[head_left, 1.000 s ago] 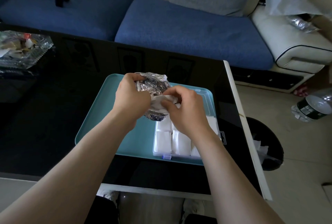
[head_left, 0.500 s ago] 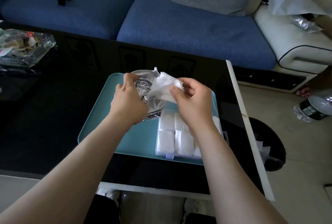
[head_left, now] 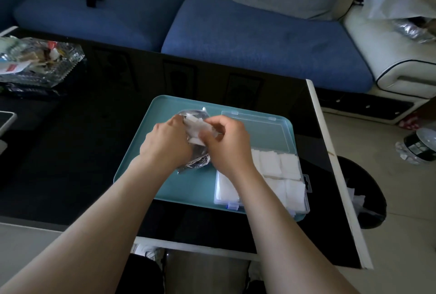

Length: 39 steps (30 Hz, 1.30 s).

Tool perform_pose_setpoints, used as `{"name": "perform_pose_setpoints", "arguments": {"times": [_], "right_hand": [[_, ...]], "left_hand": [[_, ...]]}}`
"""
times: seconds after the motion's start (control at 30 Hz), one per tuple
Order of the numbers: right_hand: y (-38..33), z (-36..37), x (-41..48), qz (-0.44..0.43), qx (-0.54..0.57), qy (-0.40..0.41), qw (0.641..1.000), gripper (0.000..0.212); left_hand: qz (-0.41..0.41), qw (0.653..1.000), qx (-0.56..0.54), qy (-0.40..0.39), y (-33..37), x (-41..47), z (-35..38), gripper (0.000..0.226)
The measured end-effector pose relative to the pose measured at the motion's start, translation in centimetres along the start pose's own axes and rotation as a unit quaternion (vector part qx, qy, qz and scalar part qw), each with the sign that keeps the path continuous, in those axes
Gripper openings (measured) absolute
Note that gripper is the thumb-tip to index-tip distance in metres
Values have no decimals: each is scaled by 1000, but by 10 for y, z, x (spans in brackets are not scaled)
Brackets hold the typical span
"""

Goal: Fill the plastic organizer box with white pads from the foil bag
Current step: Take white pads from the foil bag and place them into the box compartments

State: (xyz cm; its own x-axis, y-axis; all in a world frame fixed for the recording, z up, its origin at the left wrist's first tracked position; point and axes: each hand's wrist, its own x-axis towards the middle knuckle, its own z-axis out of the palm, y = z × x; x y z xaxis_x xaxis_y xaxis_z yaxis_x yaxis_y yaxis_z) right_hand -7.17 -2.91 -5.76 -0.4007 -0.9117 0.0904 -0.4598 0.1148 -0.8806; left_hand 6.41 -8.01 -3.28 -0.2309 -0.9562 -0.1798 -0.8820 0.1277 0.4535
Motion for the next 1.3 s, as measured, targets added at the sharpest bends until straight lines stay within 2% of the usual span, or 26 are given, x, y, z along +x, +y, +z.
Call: {"name": "perform_pose_setpoints", "arguments": {"times": [0.07, 0.13, 0.27, 0.4, 0.5, 0.63, 0.8, 0.9, 1.07, 1.2, 1.3], "right_hand": [[0, 4, 0, -4, -31, -9, 999, 16], [-3, 7, 1, -7, -61, -22, 998, 17], [-7, 13, 2, -5, -98, -57, 994, 19], [-11, 10, 1, -8, -131, -88, 987, 33], [-16, 4, -2, 22, -85, -87, 992, 31], [-15, 3, -2, 41, -44, -85, 995, 41], [-9, 7, -2, -13, -115, -84, 990, 61], [-3, 11, -1, -53, -151, -60, 985, 48], [0, 12, 0, -73, -129, -28, 989, 24], [-1, 14, -2, -69, -144, -28, 987, 33], [-2, 15, -4, -77, -147, -30, 986, 31]], "left_hand": [[-23, 999, 16, -15, -4, 0, -3, 42], [-38, 999, 20, 10, -4, -2, -5, 47], [36, 995, 37, 79, -1, -4, -11, 62], [74, 990, 97, 67, -1, -6, -11, 39], [75, 984, 137, 90, -6, -4, -9, 29], [91, 980, 159, 82, -9, -2, -10, 46], [96, 983, 145, 52, -14, 2, -7, 51], [98, 986, 127, 54, -14, 1, -5, 49], [94, 986, 134, 40, -12, -2, -5, 23], [98, 987, 115, 63, -10, -3, -9, 31], [87, 989, 77, 90, -5, -6, -13, 19]]}}
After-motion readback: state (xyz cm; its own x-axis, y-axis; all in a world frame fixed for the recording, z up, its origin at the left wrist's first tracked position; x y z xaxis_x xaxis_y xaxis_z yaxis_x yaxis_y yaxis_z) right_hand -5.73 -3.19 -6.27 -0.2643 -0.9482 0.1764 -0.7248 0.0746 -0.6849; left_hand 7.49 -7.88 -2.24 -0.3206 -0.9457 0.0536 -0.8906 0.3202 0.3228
